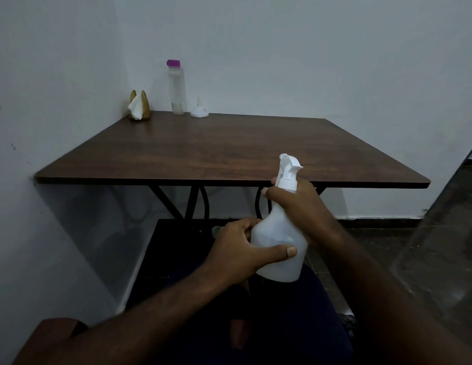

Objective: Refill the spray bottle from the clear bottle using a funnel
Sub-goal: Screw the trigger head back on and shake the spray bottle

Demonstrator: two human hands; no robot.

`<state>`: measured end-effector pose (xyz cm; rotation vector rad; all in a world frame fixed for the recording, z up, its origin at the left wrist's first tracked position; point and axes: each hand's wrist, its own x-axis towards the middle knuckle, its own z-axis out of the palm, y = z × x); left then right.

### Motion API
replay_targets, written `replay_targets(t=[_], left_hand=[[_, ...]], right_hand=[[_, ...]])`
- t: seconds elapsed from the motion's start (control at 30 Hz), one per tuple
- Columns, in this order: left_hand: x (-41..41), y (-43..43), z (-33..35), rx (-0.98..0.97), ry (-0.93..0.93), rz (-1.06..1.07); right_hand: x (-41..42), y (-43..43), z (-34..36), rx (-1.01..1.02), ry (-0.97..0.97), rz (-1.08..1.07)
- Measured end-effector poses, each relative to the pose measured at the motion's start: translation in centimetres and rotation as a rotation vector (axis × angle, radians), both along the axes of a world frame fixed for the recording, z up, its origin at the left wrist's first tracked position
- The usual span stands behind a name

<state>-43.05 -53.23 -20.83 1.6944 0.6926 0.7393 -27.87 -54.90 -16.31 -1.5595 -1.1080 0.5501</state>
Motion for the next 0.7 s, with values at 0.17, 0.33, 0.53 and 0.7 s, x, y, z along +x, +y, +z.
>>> replay_targets(t=[0.17, 0.33, 0.53, 0.7], left_hand=[[0.13, -0.28, -0.22, 0.011, 0.011, 0.011], [0.15, -0.42, -0.07, -0.012, -0.017, -0.01], [0.18, -0.26, -0.26, 0.017, 0.007, 0.017], [0.21, -0.2, -0.42, 0.03, 0.026, 0.02]], right_hand=[[-0.01, -0.04, -0.01, -0.023, -0.066, -0.007], [0.06, 0.0, -0.03, -0.055, -0.047, 0.024], [-0.04, -0.07, 0.08, -0.019, -0.092, -0.015], [-0.11, -0.02, -0.1, -0.002, -0.078, -0.032]])
